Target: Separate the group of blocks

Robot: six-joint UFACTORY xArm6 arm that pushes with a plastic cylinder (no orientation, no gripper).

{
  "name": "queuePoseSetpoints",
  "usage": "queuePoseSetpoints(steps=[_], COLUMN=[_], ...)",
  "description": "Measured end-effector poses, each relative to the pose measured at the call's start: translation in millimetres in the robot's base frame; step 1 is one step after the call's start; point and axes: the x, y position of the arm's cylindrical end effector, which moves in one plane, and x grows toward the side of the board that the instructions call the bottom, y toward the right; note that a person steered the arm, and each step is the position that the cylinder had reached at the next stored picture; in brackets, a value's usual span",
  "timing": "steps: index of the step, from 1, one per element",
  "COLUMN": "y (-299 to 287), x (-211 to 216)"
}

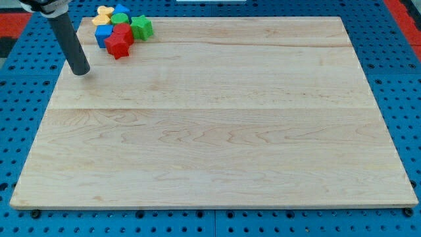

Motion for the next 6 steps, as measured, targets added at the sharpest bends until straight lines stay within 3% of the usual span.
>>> queuePoseSetpoints(steps=[1,2,3,4,6], y=[14.5,-62.2,-62.8,-41.2,-31.2], x=[9.1,-17.4,-57.3,-142.8,-166.7])
